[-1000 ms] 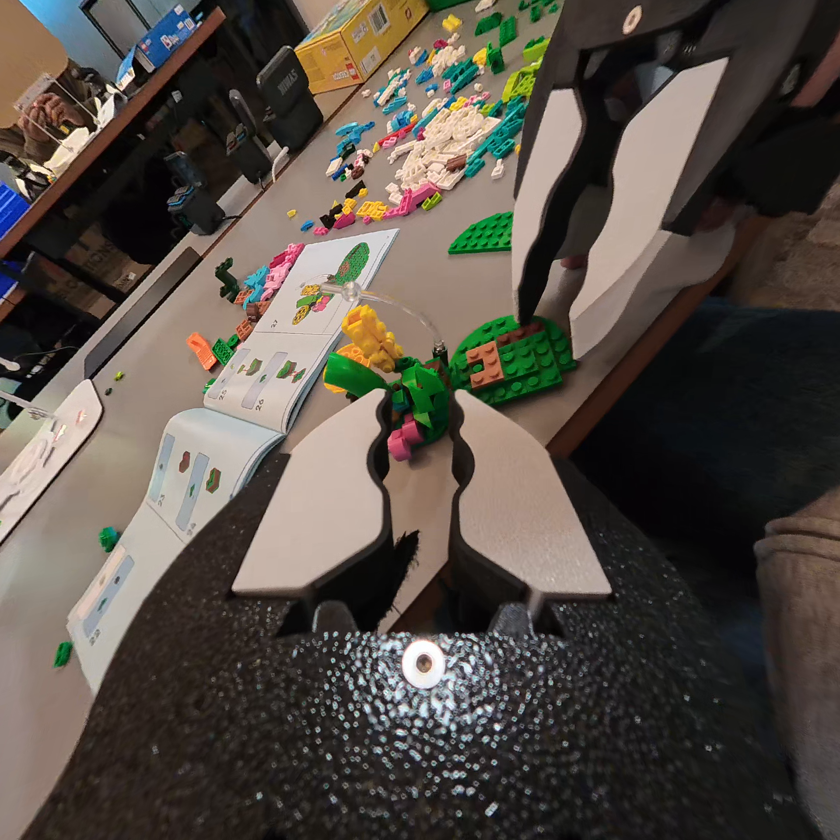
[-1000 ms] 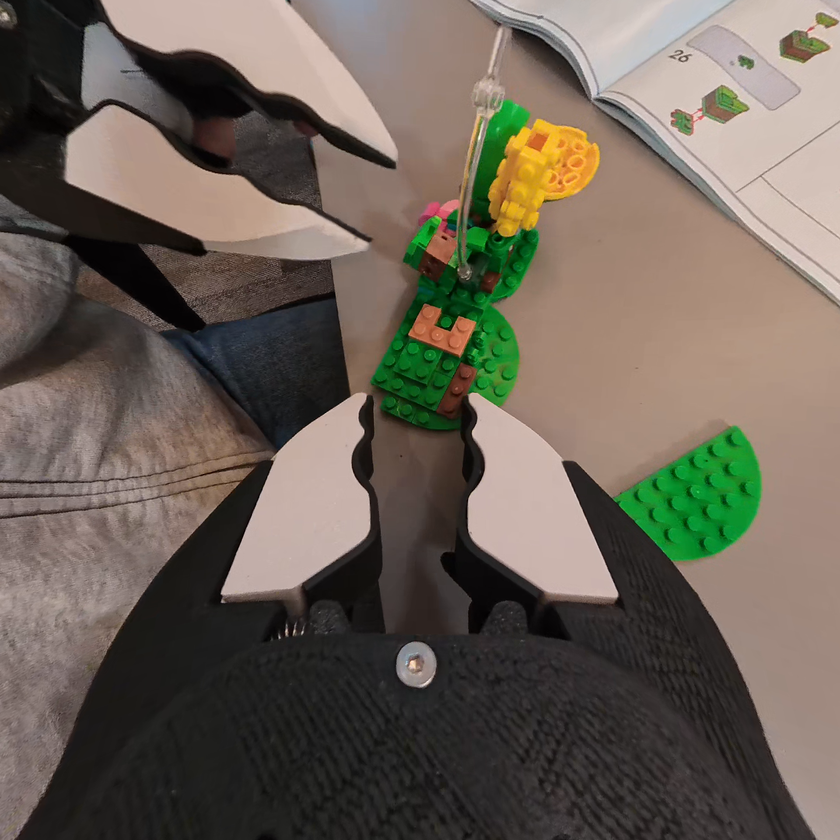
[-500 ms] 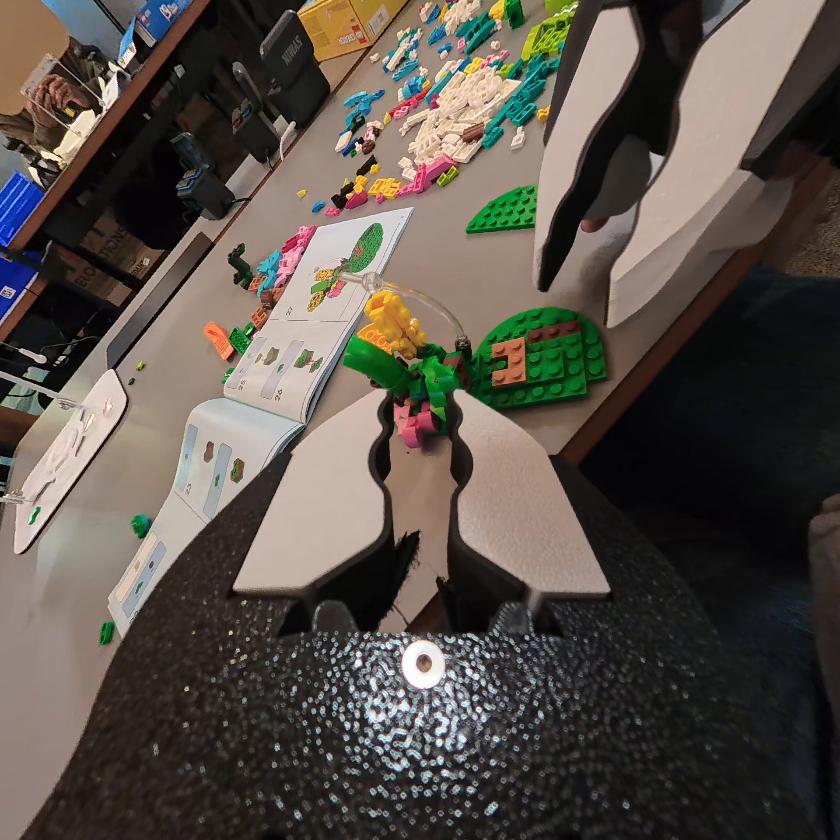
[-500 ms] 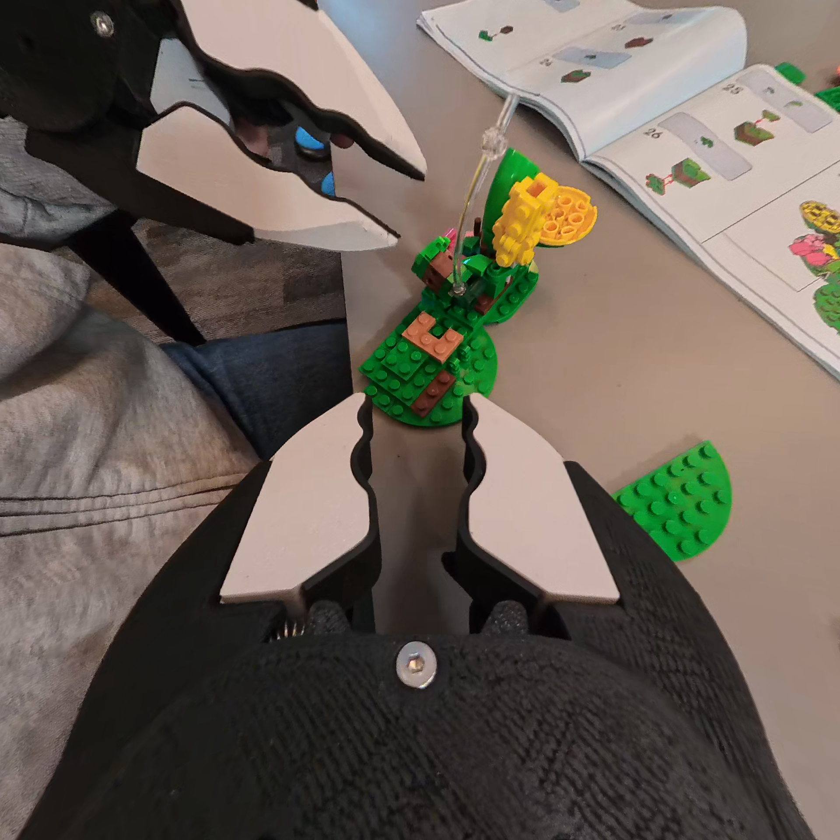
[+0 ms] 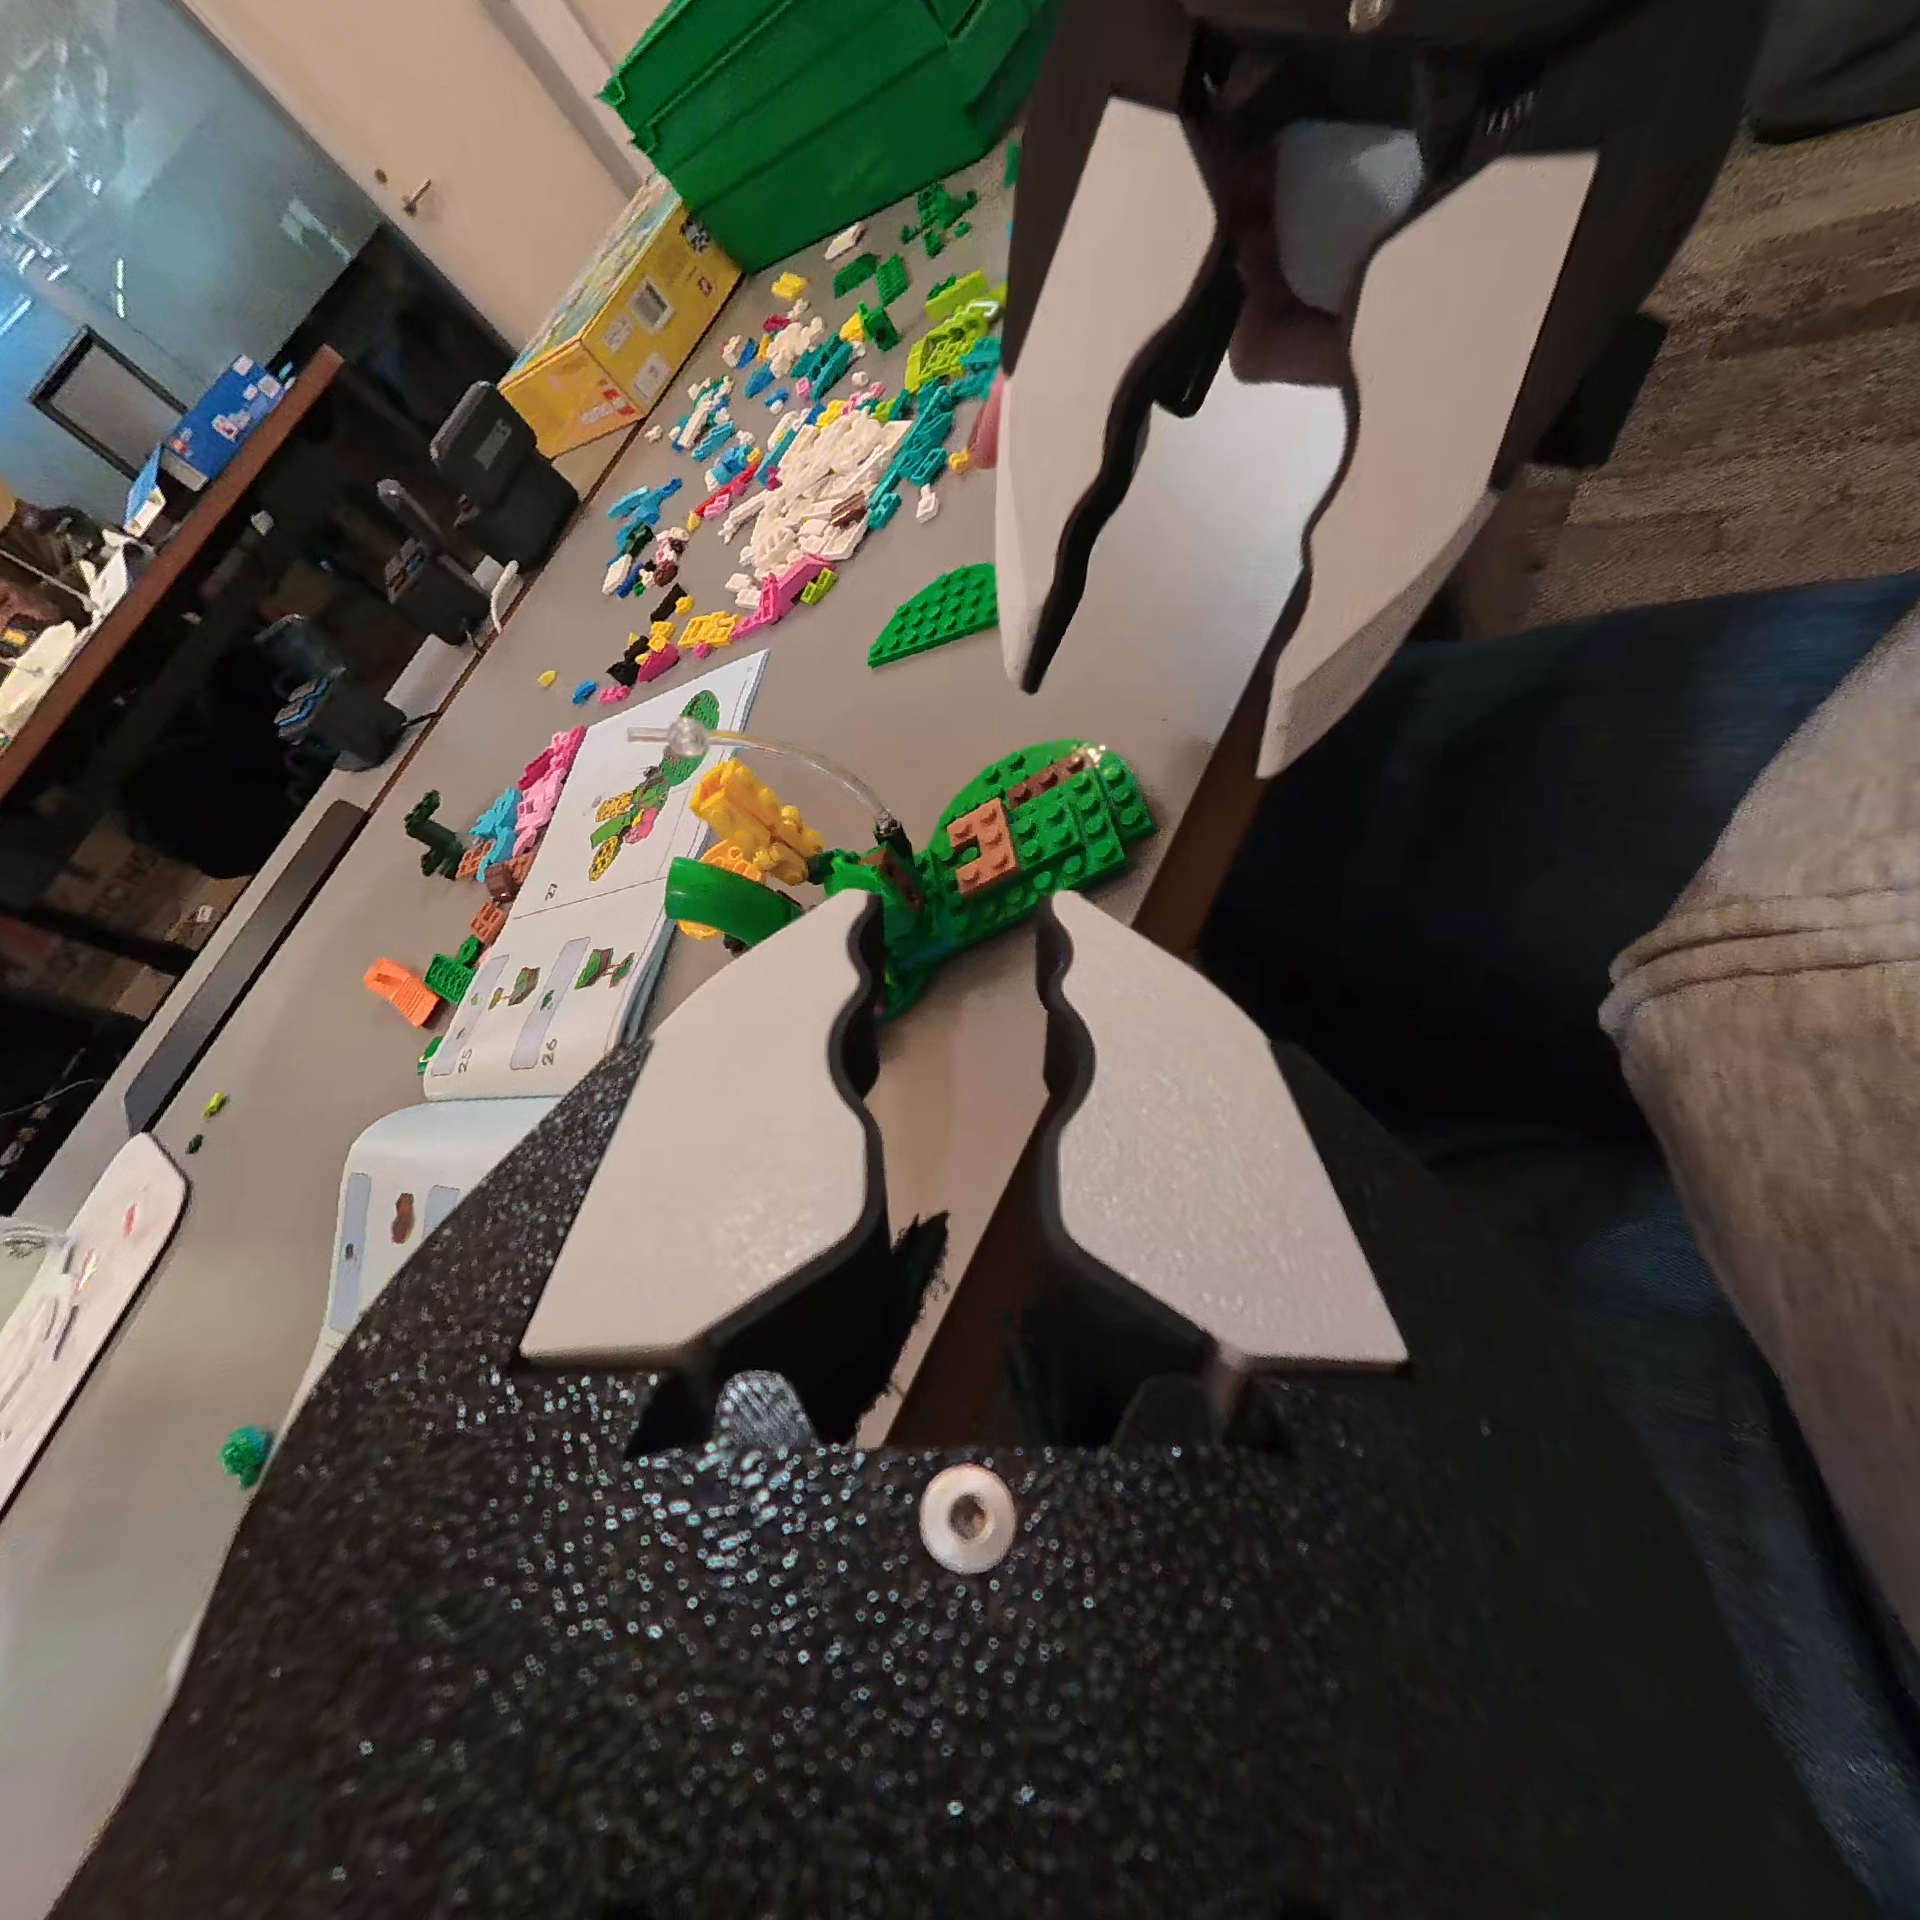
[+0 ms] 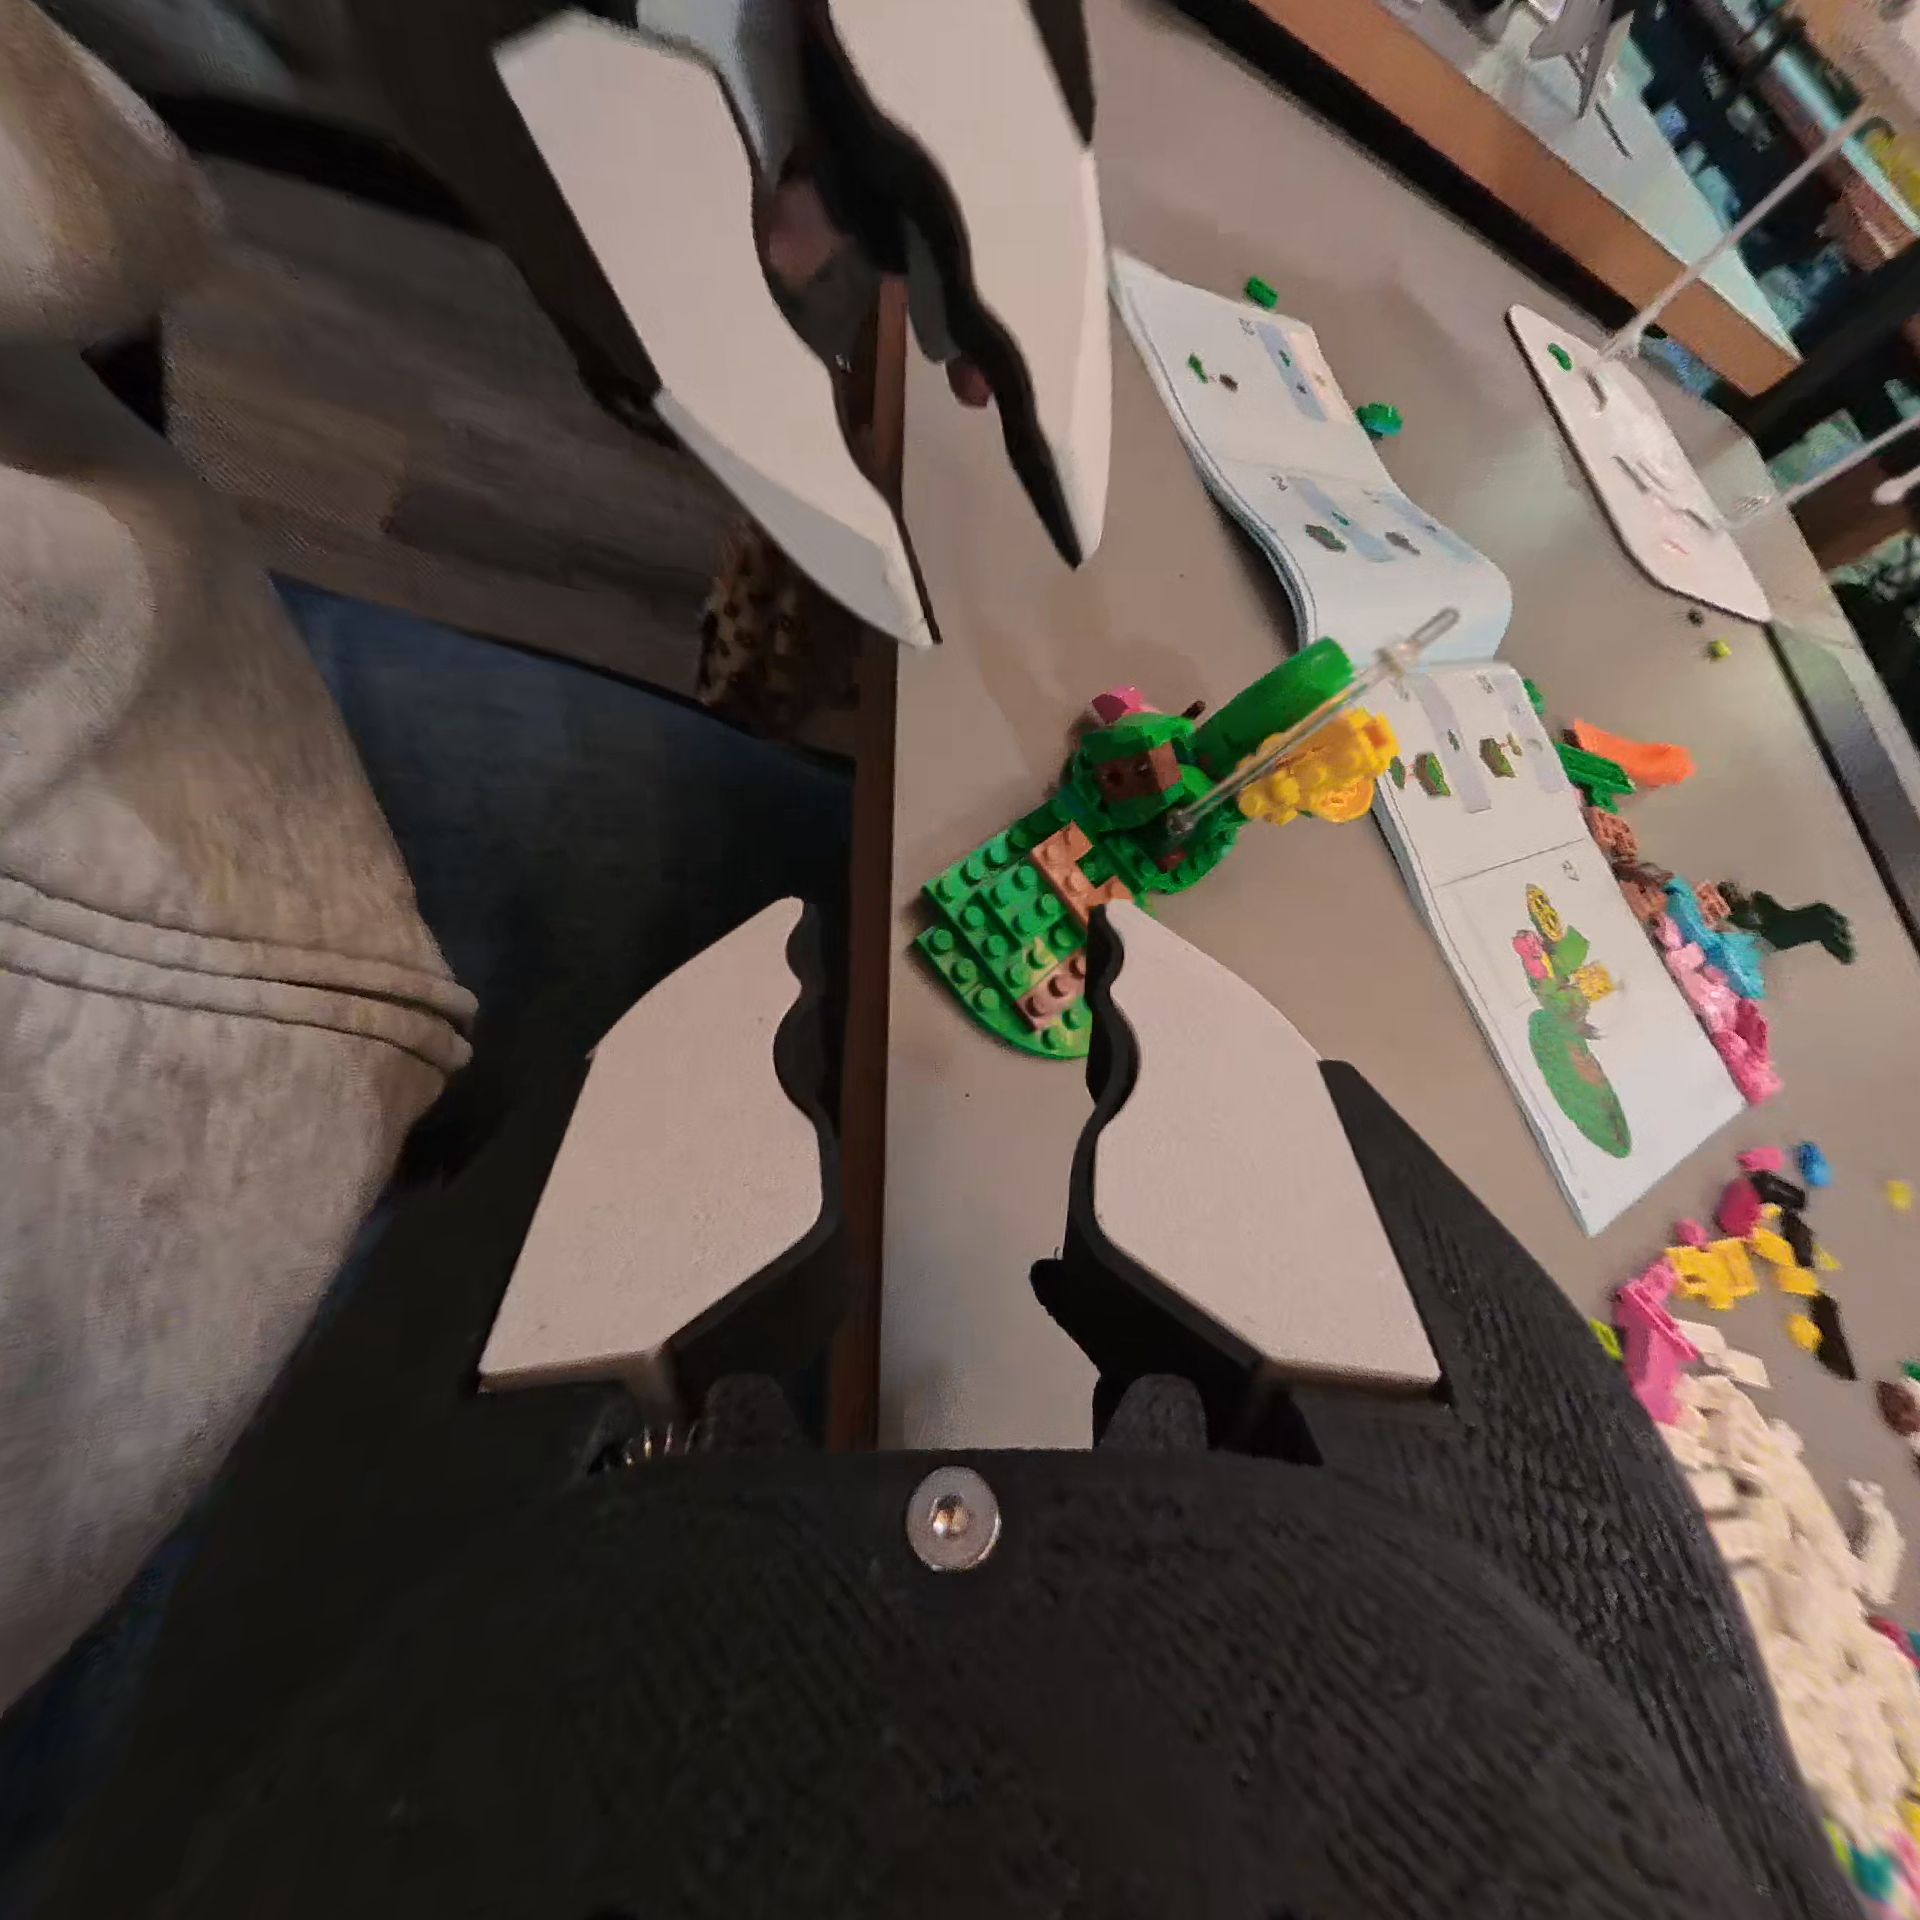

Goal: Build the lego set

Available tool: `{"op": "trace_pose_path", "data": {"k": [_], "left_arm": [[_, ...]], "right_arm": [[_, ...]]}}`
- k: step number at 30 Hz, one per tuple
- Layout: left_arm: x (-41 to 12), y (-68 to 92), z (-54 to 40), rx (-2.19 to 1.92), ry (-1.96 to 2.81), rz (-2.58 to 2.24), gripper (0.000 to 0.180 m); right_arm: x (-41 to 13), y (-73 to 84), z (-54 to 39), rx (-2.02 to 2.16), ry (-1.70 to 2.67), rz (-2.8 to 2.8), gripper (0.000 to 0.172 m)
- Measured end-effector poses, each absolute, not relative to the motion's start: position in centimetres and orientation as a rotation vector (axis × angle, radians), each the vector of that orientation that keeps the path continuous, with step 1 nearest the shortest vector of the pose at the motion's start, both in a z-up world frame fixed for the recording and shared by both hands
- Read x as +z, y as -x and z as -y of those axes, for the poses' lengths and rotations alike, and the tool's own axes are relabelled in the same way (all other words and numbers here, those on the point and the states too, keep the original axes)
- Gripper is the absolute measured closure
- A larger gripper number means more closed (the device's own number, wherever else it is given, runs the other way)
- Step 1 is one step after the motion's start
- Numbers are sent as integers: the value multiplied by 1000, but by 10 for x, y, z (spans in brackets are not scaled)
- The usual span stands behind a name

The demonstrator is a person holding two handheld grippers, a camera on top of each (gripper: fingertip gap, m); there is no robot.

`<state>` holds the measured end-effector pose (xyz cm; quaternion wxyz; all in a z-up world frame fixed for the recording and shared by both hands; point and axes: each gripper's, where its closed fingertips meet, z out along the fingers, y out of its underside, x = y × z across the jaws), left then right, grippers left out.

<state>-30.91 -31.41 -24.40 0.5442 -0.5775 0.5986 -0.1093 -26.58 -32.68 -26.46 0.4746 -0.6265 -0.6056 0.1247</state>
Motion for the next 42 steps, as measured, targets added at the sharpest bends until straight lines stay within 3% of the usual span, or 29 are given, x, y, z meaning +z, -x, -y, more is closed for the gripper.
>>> {"op": "trace_pose_path", "data": {"k": [11,15,28,33,39,42], "left_arm": [[-247,320,331,-172,1291,-1494,150],[-251,316,336,-179,1269,-1524,147],[-290,288,342,-132,980,-1741,138],[-295,276,338,-17,843,-1752,143],[-290,264,337,74,742,-1730,172],[-285,263,337,92,716,-1706,174]], "right_arm": [[-301,276,325,-125,1648,1518,111],[-310,276,322,-104,1754,1497,94],[-303,273,352,96,1748,1504,101],[-297,267,356,174,1731,1470,104],[-289,247,339,74,1636,1369,117],[-291,246,340,-24,1547,1415,117]]}}
